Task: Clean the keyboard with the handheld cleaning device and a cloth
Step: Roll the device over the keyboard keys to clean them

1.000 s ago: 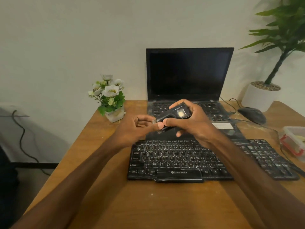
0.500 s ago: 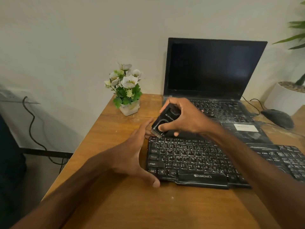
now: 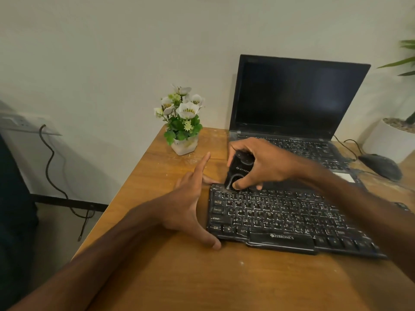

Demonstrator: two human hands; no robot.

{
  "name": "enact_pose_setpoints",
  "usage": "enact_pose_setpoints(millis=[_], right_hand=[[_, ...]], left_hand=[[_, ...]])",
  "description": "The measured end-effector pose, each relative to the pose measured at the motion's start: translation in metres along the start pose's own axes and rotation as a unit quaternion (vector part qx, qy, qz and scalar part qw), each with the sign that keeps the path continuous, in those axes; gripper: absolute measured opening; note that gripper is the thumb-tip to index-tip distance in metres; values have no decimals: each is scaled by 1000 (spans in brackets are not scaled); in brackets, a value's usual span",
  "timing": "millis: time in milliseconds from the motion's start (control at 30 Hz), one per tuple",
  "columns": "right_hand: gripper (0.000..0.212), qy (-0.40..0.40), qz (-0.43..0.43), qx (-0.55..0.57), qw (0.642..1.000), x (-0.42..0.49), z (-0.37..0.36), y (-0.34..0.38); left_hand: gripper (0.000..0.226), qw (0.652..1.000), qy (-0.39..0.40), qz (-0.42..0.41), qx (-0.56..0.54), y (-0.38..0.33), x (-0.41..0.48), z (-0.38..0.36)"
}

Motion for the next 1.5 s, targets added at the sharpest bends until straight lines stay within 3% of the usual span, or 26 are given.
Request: enact_pose_setpoints(millis=[100, 367, 600, 800, 1067, 1233, 1500], right_hand=[[46, 17, 10, -49, 999, 1, 13, 11], [42, -25, 45, 39, 998, 17, -15, 27], [47, 18, 15, -38, 999, 19, -3, 17], [47, -36, 34, 17, 999, 28, -11, 30], [45, 21, 11, -45, 999, 21, -2, 17], [48, -20, 49, 0, 999, 23, -17, 39], [50, 19, 39, -52, 998, 19, -11, 38]], left_hand=[[174, 1000, 0, 6, -3, 0, -2, 0], [177, 999, 9, 10, -34, 3, -2, -2], [176, 999, 15, 18, -46, 11, 1, -4], [172, 999, 15, 9, -50, 5, -1, -2], [176, 998, 11, 2, -65, 9, 2, -2], [179, 997, 16, -12, -80, 5, 3, -1], [178, 995, 13, -6, -95, 12, 4, -3]])
Point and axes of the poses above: each hand's wrist, its own x-axis towards the middle knuckle, its own z-axis out of the back of the hand, y = z × x, the point moved 9 cm from there along x, towards the middle knuckle, and after that the axes turned 8 degrees about -y, right-handed, at the moved point
